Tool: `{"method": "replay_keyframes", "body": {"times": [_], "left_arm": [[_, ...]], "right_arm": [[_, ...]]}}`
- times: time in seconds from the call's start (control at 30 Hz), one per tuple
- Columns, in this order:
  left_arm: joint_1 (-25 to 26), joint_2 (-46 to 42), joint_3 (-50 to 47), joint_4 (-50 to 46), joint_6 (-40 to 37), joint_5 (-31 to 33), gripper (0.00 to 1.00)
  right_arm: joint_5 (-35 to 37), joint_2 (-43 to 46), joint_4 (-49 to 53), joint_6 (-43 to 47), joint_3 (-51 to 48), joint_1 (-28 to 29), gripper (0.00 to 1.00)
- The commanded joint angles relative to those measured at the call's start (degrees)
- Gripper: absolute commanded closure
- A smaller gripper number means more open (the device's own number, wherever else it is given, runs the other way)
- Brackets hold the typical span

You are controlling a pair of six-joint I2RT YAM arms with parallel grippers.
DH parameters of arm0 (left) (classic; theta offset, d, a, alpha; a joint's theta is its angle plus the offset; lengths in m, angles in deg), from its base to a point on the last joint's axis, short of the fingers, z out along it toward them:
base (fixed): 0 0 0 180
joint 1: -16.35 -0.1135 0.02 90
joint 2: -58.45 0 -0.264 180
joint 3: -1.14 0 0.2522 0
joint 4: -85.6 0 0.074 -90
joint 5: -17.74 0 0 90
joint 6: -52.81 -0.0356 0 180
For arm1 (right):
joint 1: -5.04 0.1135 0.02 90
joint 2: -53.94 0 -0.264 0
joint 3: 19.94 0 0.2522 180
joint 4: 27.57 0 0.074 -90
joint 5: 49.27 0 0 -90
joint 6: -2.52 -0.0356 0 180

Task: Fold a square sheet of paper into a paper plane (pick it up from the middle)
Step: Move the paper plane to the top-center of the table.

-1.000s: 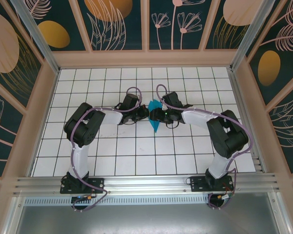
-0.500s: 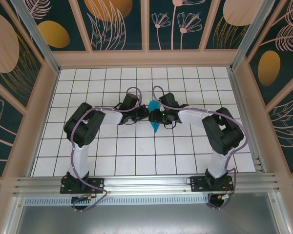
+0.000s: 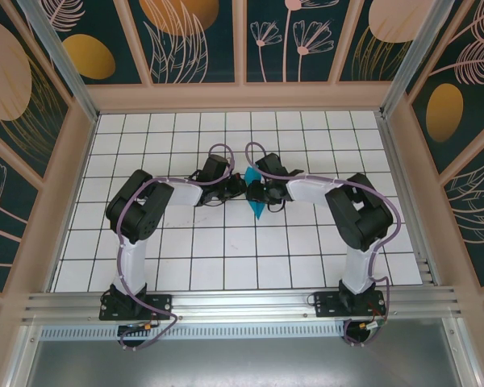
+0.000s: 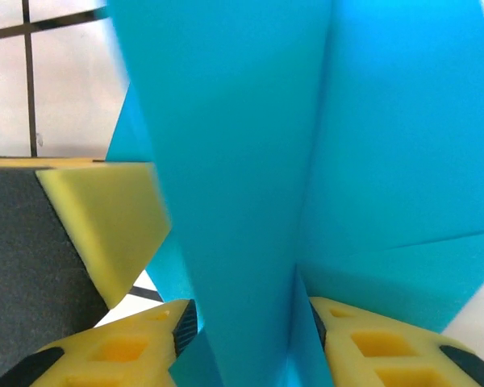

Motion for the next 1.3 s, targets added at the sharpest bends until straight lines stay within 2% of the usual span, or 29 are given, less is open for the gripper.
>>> {"method": "replay_keyframes", "body": {"times": [0.0, 0.1, 0.3, 0.53, 0.8, 0.9, 1.03, 1.27], "left_arm": [[-0.3, 1.0, 0.7, -1.5, 0.4, -0.6, 0.96], [-0.3, 0.5, 0.7, -2.2, 0.1, 0.0, 0.92], [-1.0, -3.1, 0.2, -3.7, -0.5, 1.8, 0.76], [-3.8, -8.7, -2.6, -5.5, -0.4, 5.7, 0.57], [-5.3, -12.6, -4.8, -10.4, -0.5, 16.1, 0.29], [-5.3, -12.9, -4.9, -11.7, -0.4, 18.3, 0.22], [-5.5, -13.0, -4.9, -12.5, -0.3, 19.6, 0.17], [-5.6, -13.5, -4.8, -13.9, -0.8, 21.8, 0.12]], "right_arm": [[2.9, -1.7, 2.7, -1.6, 1.7, 0.7, 0.61], [3.6, -2.3, 3.6, -2.0, 2.3, 0.8, 0.68], [6.4, -2.3, 5.6, -2.4, 3.2, 0.9, 0.84], [10.3, -1.6, 8.2, -1.1, 4.5, 1.0, 0.91], [13.2, -3.8, 9.5, -0.3, 5.6, 1.1, 0.89], [13.3, -4.7, 9.5, -0.6, 6.0, 1.2, 0.86], [13.8, -5.7, 9.9, -1.2, 6.3, 1.6, 0.83], [15.9, -7.4, 11.2, -3.0, 6.9, 2.6, 0.83]]}}
